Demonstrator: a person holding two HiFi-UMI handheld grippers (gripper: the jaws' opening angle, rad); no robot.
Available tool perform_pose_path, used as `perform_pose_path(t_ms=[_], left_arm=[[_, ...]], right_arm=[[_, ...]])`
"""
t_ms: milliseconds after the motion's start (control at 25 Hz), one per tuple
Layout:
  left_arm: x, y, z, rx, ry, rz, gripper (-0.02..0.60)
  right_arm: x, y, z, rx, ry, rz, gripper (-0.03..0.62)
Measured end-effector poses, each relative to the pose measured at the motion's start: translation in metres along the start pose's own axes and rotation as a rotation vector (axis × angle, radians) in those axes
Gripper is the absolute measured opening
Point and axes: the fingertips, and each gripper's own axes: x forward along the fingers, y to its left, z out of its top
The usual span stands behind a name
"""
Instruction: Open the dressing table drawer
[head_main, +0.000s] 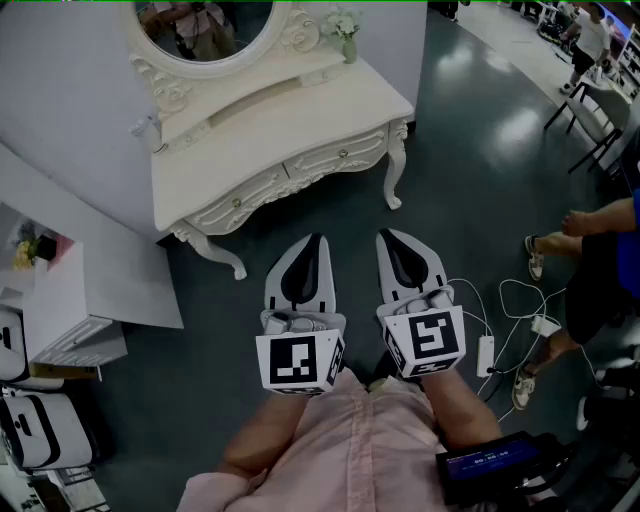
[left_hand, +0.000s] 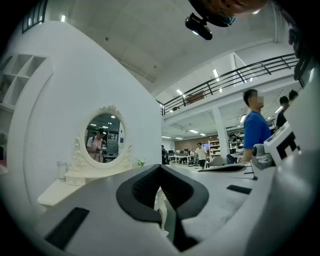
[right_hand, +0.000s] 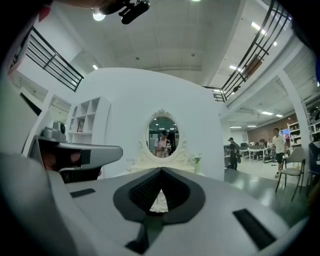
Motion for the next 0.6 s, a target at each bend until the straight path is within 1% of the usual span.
perform_pose_path(t_ms=[320, 600], left_arm=[[0.007, -0.011, -0.001, 0.006, 0.004, 0.009, 0.021], [0.014, -0.031, -0.001, 0.012, 0.004, 0.031, 0.021]], right_arm=[[-0.005, -0.015, -0.002, 0.015, -0.008, -0.001, 0.018], [-0.011, -0.033, -0.001, 0.019, -0.006, 0.032, 0.018]])
